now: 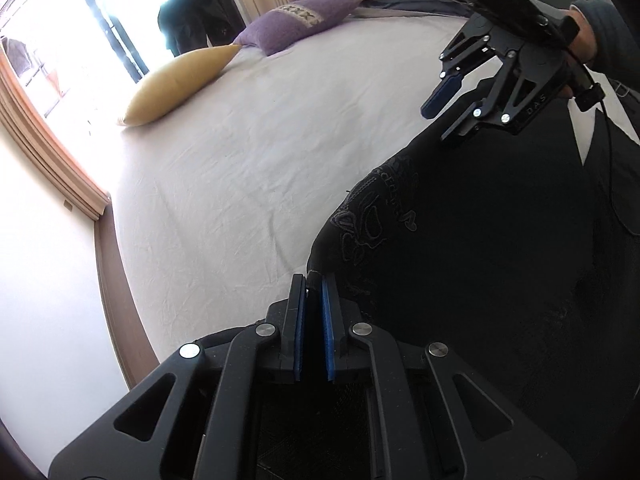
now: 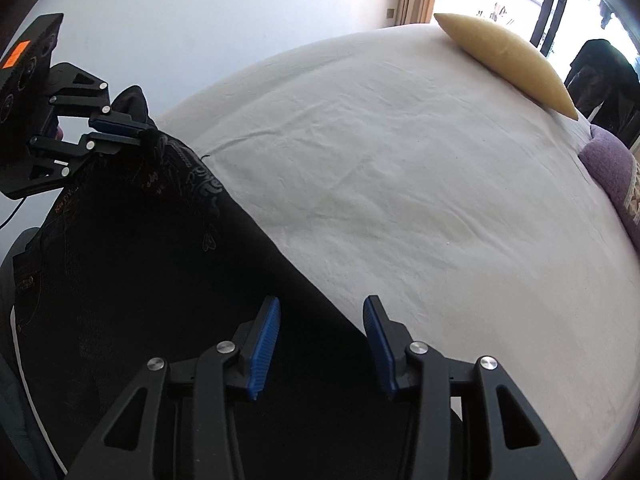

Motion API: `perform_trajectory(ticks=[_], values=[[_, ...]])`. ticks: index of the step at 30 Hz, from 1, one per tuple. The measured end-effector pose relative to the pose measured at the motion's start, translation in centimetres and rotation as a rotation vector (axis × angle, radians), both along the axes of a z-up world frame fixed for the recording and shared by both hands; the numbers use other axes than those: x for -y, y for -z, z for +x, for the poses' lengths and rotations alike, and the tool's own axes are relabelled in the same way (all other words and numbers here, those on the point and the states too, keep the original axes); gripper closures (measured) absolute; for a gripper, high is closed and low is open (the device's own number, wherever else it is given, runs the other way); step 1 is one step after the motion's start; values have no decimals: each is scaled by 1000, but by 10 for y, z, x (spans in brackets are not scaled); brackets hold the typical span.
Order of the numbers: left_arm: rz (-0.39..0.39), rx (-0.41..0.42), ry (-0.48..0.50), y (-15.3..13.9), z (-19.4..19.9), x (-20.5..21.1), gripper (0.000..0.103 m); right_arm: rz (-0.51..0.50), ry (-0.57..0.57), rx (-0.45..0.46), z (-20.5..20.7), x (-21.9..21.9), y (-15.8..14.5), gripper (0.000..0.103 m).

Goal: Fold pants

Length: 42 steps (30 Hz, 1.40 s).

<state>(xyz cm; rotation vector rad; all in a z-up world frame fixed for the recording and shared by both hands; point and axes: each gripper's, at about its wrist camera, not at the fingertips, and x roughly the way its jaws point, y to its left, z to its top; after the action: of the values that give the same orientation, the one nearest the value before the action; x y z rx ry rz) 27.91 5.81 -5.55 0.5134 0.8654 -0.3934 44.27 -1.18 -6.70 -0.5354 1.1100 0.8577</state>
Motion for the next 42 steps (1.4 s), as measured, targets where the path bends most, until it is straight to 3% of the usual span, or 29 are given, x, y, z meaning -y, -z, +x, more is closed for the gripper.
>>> perform_trajectory(ticks=[2,4,6,8,12,22,29,35,42], values=[[-5,6,4,-7,-7,-4,96,-20,-14,-4,1,-4,4,57],[-2,12,5,-6,1,-2,96,-35,-28,-16,1,-7,7,67],[-1,10,4,-4,4,-2,96,-39,-38,-18,0,-9,9,85],[1,11,-1,-1,5,0,96,-28,-41,-22,-2,-9,8,92],[-10,13,-11,-1,5,0,97,-18,-17,-20,-7,-9,6,98],[-54,15,7,-12,-16,11,97,46,88,41,-28,-20,-11,99],[-68,5,30,-16,-45,23,97,101,154,12,-54,-24,-12,99],[-80,0,73,-21,-78,28,97,61,74,25,-93,-31,-9,99],[27,-27,138,1,-126,19,97,-92,-95,67,-147,-15,-1,100]])
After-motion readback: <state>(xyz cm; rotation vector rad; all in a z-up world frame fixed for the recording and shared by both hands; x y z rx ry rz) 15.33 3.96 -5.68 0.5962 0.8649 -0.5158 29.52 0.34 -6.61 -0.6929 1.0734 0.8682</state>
